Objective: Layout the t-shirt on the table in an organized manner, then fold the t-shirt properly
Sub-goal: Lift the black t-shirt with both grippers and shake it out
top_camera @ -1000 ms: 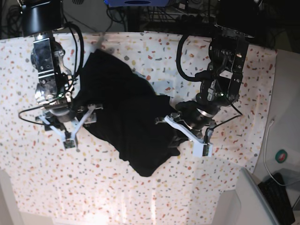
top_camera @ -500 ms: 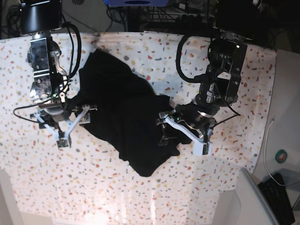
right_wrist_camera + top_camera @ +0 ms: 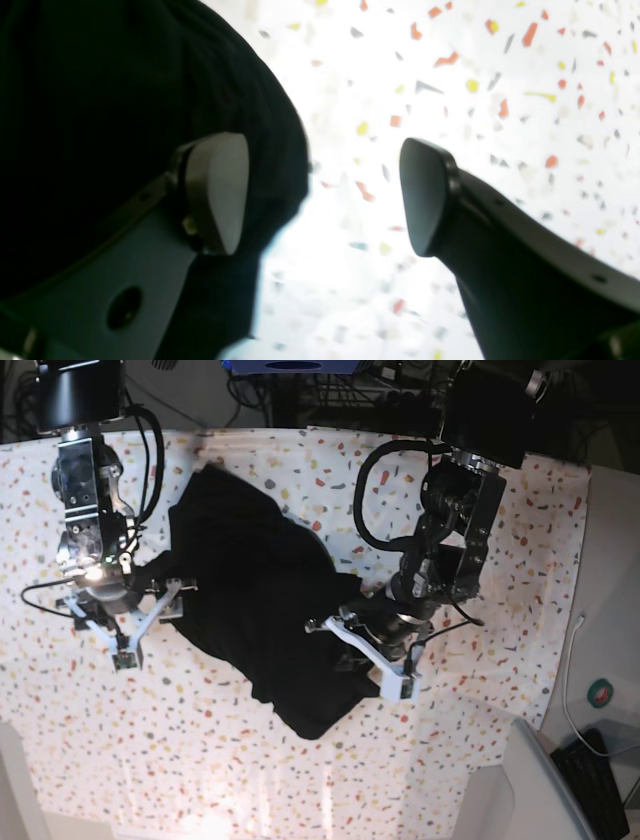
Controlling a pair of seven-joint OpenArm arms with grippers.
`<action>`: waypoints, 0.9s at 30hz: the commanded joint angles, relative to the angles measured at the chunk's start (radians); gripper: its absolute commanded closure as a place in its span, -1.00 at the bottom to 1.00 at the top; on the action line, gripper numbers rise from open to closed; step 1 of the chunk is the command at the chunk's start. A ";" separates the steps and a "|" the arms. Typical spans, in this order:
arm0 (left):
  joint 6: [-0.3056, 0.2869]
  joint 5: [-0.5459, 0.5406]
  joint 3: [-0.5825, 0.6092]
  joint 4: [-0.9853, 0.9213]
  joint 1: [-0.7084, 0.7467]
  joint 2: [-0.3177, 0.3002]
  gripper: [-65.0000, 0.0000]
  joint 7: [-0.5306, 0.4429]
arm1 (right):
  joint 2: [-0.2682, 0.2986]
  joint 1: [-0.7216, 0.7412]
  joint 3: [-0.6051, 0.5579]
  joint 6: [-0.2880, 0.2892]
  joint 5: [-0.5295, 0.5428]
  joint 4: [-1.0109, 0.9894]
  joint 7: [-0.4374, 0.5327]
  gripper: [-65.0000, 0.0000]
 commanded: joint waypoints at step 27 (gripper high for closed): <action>-0.005 -0.002 -0.063 0.018 -0.408 0.063 1.00 0.137 | -0.005 -0.097 -0.098 0.135 -0.001 0.185 0.014 -0.37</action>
